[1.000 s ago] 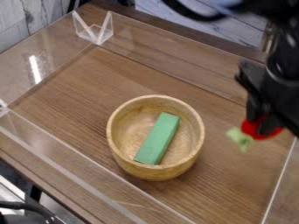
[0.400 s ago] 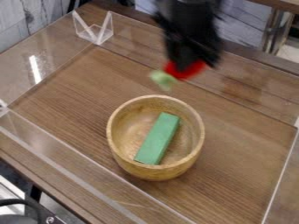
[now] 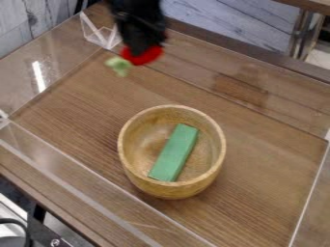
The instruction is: Move the red fruit to the left
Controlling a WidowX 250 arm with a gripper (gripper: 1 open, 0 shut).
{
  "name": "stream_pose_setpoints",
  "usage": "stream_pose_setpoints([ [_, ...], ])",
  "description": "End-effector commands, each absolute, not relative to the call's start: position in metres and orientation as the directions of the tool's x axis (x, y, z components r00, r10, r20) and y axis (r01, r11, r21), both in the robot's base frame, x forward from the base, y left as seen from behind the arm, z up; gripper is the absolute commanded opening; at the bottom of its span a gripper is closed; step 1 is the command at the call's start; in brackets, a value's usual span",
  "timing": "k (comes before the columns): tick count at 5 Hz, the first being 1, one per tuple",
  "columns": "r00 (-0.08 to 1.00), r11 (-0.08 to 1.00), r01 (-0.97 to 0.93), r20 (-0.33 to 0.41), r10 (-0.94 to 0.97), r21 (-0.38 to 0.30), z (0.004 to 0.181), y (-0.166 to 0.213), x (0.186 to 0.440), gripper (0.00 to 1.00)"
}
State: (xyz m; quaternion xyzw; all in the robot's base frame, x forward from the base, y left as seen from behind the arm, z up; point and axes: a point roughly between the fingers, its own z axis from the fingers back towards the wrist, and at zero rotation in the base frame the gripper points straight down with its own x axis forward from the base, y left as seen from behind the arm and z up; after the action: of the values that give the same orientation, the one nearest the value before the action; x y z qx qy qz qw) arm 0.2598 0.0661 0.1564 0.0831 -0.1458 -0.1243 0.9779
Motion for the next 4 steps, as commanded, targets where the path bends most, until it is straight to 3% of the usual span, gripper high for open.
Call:
stream_pose_setpoints([
  [1,0.920,0.951,0.213,0.282,-0.272,0.223,0.155,0.098,0.259,0.00],
  [2,0.924,0.948,0.217,0.264,-0.276,0.231,0.142,0.119,0.257,0.00],
  [4,0.899,0.920,0.309,0.242,-0.365,0.242,0.101,0.111,0.272,0.00],
])
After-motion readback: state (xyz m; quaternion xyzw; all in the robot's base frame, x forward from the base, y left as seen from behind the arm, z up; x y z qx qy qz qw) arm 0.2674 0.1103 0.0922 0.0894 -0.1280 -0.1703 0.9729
